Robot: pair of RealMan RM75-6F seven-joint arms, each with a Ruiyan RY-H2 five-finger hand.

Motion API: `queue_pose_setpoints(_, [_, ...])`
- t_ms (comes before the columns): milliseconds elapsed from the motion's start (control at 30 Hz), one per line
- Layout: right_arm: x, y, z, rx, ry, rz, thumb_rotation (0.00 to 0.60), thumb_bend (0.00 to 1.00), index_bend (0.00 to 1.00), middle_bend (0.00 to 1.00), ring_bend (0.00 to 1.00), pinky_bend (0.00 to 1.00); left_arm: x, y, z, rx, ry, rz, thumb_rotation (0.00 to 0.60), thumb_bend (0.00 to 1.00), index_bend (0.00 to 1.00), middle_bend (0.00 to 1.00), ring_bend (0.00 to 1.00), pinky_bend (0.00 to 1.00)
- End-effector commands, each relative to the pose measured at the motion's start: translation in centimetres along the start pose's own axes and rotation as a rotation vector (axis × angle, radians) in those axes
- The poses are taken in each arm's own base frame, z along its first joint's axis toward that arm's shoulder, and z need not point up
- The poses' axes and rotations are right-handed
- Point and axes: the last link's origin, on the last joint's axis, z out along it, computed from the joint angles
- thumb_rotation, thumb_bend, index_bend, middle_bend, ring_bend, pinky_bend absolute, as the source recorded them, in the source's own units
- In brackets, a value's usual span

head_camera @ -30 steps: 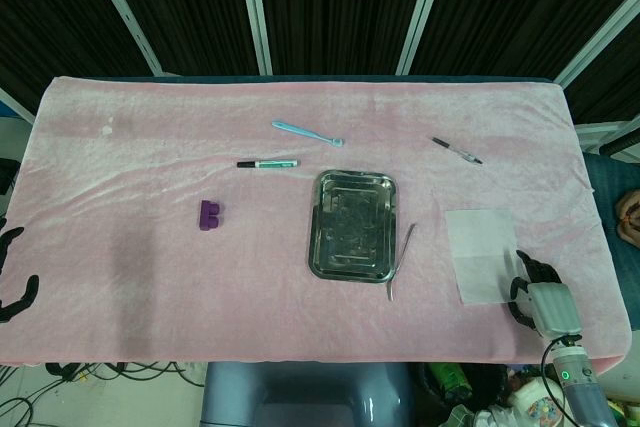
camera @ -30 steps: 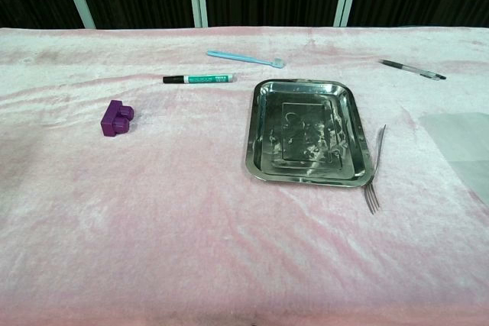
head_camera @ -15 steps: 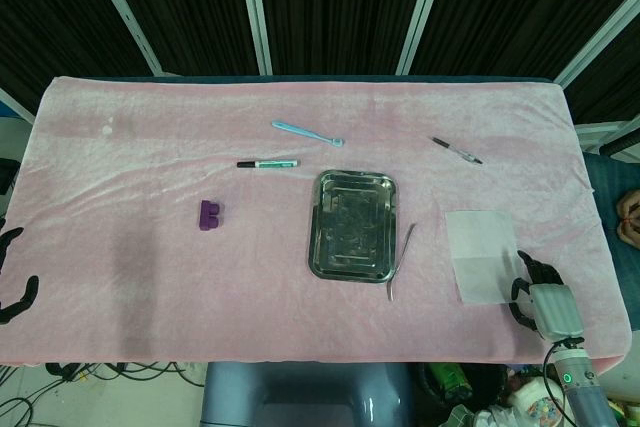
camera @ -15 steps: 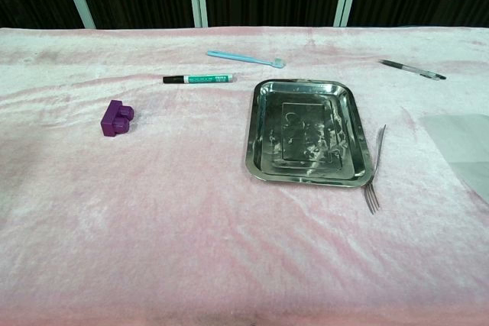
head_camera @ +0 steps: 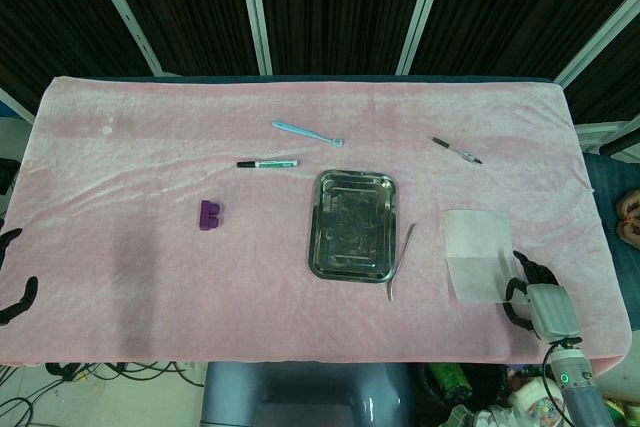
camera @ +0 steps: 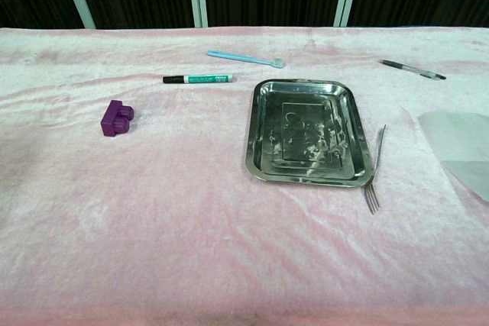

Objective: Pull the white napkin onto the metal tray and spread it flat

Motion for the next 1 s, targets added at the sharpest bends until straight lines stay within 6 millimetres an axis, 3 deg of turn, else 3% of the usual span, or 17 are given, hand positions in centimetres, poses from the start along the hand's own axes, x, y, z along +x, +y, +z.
queue_pose_setpoints(33, [0.0, -0.6, 0.1, 0.004, 0.006, 0.030, 0.600, 0.34, 0.71, 0.08, 0.15, 0.16, 0.0, 0.0, 0.0, 0.001, 0.000, -0.002, 0.600, 0.40, 0.15, 0.04, 0.00, 0.00])
queue_pose_setpoints(400, [0.3, -5.2, 1.9, 0.068, 0.011, 0.114, 0.600, 0.34, 0.73, 0.08, 0.15, 0.16, 0.0, 0.1, 0.0, 0.001, 0.000, -0.005, 0.600, 0.40, 0.15, 0.04, 0.00, 0.00])
queue_pose_setpoints(700, [0.8, -8.3, 3.3, 0.125, 0.010, 0.073, 0.600, 0.34, 0.73, 0.08, 0.15, 0.16, 0.1, 0.0, 0.0, 0.003, 0.002, -0.009, 0.600, 0.40, 0.15, 0.04, 0.00, 0.00])
queue_pose_setpoints(1000, [0.8, -10.2, 4.0, 0.154, -0.008, 0.059, 0.600, 0.34, 0.73, 0.08, 0.15, 0.16, 0.0, 0.0, 0.1, 0.001, 0.001, -0.006, 0.600, 0.40, 0.15, 0.04, 0.00, 0.00])
